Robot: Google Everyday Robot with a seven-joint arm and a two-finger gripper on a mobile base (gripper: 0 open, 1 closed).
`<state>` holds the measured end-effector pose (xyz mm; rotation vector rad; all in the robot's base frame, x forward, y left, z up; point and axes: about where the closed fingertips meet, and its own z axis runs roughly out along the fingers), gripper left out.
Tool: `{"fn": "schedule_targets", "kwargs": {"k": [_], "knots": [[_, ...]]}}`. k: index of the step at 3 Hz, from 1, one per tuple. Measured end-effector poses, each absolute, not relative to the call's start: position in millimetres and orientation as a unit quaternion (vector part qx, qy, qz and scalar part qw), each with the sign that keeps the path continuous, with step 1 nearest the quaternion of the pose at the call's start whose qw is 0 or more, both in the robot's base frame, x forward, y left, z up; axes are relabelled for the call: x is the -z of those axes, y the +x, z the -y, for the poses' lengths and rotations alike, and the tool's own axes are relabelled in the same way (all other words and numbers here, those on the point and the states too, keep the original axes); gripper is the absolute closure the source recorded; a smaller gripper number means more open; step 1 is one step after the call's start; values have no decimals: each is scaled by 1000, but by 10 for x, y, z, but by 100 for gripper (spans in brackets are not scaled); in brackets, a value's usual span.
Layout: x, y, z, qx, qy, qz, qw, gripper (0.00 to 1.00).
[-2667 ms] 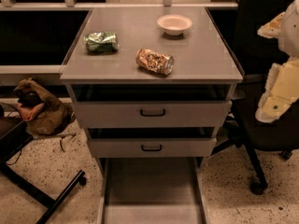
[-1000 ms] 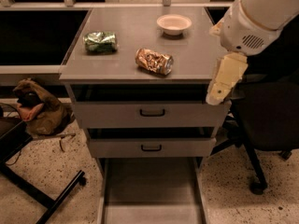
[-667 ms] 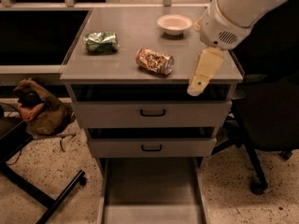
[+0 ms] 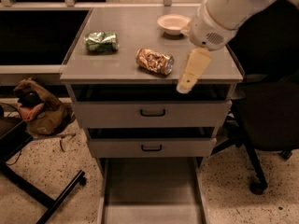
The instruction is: Place orange can into bottom drawer
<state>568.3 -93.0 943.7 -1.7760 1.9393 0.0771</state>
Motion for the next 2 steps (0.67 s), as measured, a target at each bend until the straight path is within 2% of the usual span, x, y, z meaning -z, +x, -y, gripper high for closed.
{"fn": "schedule_targets", "kwargs": {"k": [2], "knots": [[-9122,6309,263,-99,-660,-698,261,0]]}}
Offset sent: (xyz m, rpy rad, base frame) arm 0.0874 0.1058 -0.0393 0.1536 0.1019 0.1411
